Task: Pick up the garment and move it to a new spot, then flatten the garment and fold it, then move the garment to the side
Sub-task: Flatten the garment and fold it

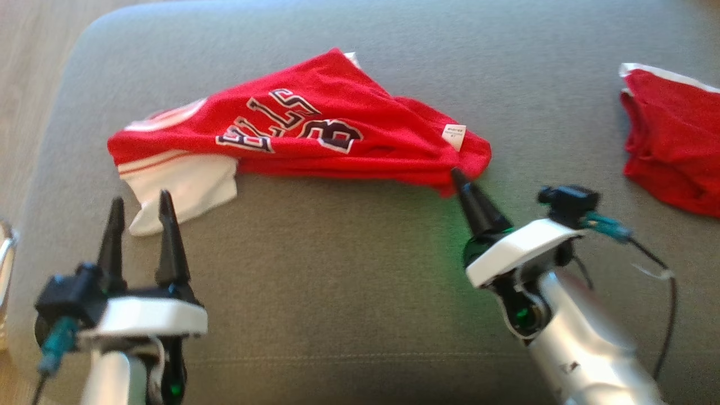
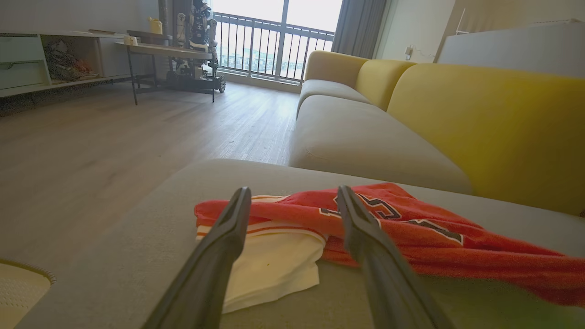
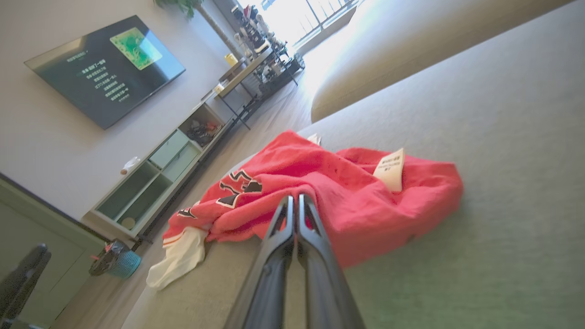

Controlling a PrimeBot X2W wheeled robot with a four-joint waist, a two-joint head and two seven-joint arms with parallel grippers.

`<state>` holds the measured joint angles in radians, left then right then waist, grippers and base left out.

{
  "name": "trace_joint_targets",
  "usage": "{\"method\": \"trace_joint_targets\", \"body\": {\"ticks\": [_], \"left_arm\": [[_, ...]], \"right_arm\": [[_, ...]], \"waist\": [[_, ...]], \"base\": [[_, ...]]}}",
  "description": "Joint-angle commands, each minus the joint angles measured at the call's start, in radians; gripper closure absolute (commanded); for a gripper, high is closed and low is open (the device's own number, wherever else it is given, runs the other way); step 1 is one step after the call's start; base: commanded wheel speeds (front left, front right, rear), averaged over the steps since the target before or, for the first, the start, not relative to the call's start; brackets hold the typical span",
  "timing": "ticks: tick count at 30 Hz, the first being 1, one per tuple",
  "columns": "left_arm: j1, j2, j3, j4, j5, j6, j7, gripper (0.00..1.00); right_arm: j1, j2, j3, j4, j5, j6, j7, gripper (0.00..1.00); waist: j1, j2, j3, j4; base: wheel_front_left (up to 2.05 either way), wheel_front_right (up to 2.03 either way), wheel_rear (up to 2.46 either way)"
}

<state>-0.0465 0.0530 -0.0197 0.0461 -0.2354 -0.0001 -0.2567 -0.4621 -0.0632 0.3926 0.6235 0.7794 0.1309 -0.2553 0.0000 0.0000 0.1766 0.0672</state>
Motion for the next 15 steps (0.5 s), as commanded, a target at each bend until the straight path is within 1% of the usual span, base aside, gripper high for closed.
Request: {"method": "trace_joint_targets", "body": {"ticks": [1,5,9,13,15], "left_arm": [[0.002,0.005,0.025,-0.044,0.017,-0.001,-0.005,0.0],[0.066,0.0,-0.014,-0.067,0.043,0.007,-0.005,0.0],[0.1,-0.002,-0.057,-0.076,0.048,0.016,-0.005,0.0],[0.117,-0.002,-0.093,-0.08,0.039,0.035,-0.005,0.0],[0.12,-0.003,-0.105,-0.082,0.034,0.044,-0.005,0.0]], "right_arm": [[0.014,0.013,-0.015,-0.051,-0.023,0.0,-0.006,1.0],[0.048,0.013,-0.134,-0.146,-0.109,0.0,-0.006,1.0],[0.075,0.013,-0.232,-0.274,-0.15,0.0,-0.006,1.0],[0.09,0.013,-0.29,-0.418,-0.192,0.0,-0.006,1.0],[0.088,0.013,-0.296,-0.457,-0.208,0.0,-0.006,1.0]], "waist": [[0.0,0.0,-0.021,-0.024],[0.0,0.0,-0.044,-0.054],[0.0,0.0,-0.06,-0.067],[0.0,0.0,-0.074,-0.074],[0.0,0.0,-0.079,-0.074]], "base": [[0.0,0.0,0.0],[0.0,0.0,0.0],[0.0,0.0,0.0],[0.0,0.0,0.0],[0.0,0.0,0.0]]}}
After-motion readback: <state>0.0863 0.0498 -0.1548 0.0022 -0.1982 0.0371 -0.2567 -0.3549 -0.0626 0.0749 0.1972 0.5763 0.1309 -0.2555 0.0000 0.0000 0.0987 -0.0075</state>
